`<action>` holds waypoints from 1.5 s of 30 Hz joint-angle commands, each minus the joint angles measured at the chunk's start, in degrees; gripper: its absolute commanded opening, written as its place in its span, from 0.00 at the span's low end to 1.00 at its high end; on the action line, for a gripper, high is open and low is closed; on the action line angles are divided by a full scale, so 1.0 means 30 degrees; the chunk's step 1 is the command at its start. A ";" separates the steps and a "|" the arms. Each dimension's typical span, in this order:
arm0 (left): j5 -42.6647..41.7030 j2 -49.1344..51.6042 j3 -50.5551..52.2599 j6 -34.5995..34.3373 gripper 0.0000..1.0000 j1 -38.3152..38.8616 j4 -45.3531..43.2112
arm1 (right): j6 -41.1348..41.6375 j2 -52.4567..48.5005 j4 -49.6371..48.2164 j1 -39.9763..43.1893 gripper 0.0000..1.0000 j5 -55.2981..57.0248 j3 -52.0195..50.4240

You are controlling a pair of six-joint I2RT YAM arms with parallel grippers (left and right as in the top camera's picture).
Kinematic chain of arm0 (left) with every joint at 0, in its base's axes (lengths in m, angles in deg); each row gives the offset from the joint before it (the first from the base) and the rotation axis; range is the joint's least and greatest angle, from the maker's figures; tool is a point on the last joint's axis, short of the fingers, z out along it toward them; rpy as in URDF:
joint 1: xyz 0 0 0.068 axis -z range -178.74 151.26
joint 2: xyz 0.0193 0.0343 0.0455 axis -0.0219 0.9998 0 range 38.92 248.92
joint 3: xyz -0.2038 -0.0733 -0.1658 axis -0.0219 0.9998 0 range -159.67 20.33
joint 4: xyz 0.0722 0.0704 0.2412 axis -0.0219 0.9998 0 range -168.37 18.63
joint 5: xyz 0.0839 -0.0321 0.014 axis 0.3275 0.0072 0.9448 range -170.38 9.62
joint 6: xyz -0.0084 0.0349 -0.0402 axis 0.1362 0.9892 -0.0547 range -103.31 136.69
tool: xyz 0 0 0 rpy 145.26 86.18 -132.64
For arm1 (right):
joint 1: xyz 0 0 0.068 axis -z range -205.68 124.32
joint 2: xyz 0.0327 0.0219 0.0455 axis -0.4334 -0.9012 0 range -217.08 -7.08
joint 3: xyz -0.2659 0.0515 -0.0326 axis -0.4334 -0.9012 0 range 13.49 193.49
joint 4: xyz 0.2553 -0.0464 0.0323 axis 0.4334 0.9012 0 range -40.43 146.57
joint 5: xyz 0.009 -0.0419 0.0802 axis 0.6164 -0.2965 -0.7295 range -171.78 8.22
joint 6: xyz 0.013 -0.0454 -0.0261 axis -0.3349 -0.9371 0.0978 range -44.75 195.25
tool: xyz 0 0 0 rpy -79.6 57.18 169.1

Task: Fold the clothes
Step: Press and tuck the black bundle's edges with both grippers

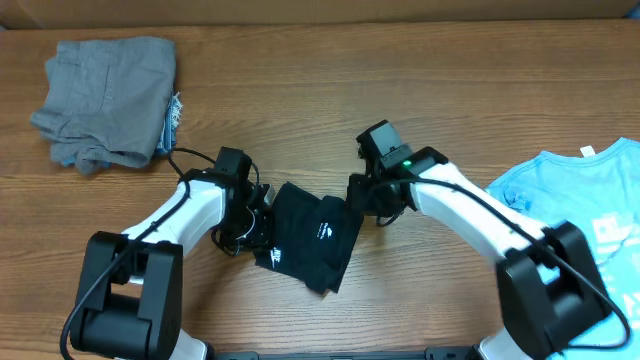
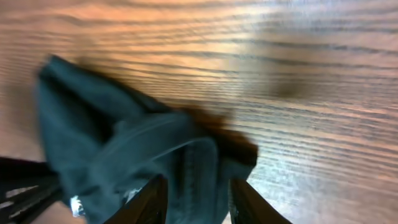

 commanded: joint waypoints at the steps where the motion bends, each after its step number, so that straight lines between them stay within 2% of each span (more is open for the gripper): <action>1: 0.0022 0.0656 0.0911 0.0131 0.06 0.0146 -0.0197 | -0.2849 -0.1224 -0.0430 -0.0029 0.41 -0.1741 0.0138; 3: 0.0015 0.0656 0.0911 0.0131 0.06 0.0146 -0.0160 | -0.3555 -0.1392 -0.0714 -0.0073 0.45 -0.2273 0.0138; 7: 0.0022 0.0656 0.0911 0.0138 0.08 0.0153 -0.0138 | -0.3548 -0.1457 -0.1377 -0.0066 0.45 -0.1654 -0.0066; 12: 0.0022 0.0656 0.0911 0.0131 0.08 0.0146 -0.0131 | -0.3759 -0.1778 -0.1552 -0.0066 0.29 -0.0933 -0.0583; 15: 0.0036 0.0656 0.0911 0.0138 0.08 0.0146 -0.0153 | -0.3971 -0.2157 -0.1770 -0.0066 0.13 0.0801 -0.1071; 18: 0.0036 0.0656 0.0911 0.0138 0.08 0.0146 -0.0131 | -0.3971 -0.2164 -0.1953 0.0095 0.04 0.2091 -0.1231; 29: 0.0226 0.0656 0.0911 0.0131 0.09 0.0146 -0.0146 | -0.3774 -0.1639 0.0087 0.1275 0.04 0.2382 0.0277; 33: 0.0226 0.0656 0.0911 0.0138 0.11 0.0146 0.0007 | -0.4124 -0.0583 0.1144 0.1275 0.12 -0.0561 0.0736; 37: 0.0226 0.0656 0.0911 0.0138 0.13 0.0146 -0.0087 | -0.4000 0.0750 0.1078 0.1275 0.14 -0.4488 0.0772; 40: 0.0226 0.0656 0.0911 -0.0073 0.13 0.0146 -0.0146 | -0.2062 0.1086 0.0160 0.1253 0.14 -0.7140 0.0765; 45: 0.0233 0.0656 0.0911 -0.0080 0.15 0.0117 -0.0291 | 0.0131 0.0364 -0.0678 0.0845 0.13 -0.6309 0.0379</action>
